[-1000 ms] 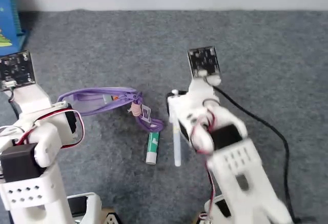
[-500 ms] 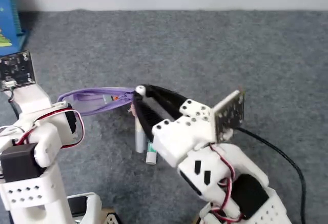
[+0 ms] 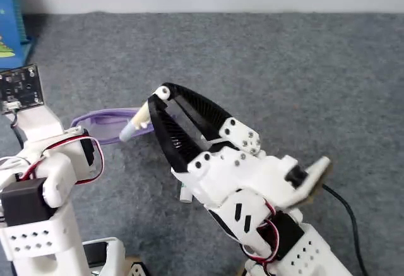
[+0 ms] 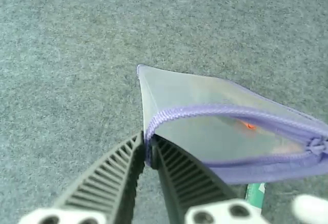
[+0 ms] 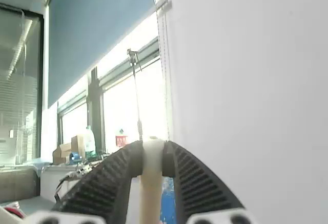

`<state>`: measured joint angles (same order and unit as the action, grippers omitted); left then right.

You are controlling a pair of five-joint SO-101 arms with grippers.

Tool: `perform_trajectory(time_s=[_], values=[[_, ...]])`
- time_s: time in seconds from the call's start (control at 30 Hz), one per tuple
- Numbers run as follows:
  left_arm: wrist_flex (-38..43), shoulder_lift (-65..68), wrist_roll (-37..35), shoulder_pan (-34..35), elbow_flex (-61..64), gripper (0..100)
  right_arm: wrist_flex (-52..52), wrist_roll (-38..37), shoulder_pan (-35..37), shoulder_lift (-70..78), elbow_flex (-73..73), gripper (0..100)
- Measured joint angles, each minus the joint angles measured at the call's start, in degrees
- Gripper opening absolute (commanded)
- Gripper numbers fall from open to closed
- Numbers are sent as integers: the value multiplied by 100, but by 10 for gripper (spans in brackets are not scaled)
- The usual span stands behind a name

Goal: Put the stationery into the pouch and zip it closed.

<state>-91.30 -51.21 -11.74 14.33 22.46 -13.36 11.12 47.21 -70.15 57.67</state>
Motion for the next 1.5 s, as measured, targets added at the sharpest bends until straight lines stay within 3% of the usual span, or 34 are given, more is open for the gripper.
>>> perform_trajectory(time_s=[0.37, 0.67, 0.73, 0.87, 1.13, 1.33, 1.5], values=[[0, 0, 0, 9, 0, 11, -1538, 0, -290, 1855, 9, 8], [0, 0, 0, 0, 0, 11, -1934, 0, -308, 2690, 431, 16], [0, 0, 0, 0, 0, 11, -1793, 0, -308, 2699, 536, 72], [0, 9, 0, -9, 0, 11, -1257, 0, -202, 2690, 686, 230], [0, 44, 0, 0, 0, 11, 527, 44, 79, 1424, 695, 186], [0, 44, 0, 0, 0, 11, 3007, 1187, -1011, 563, 0, 187], [0, 44, 0, 0, 0, 11, 4818, 1530, -1732, 738, -457, 184]])
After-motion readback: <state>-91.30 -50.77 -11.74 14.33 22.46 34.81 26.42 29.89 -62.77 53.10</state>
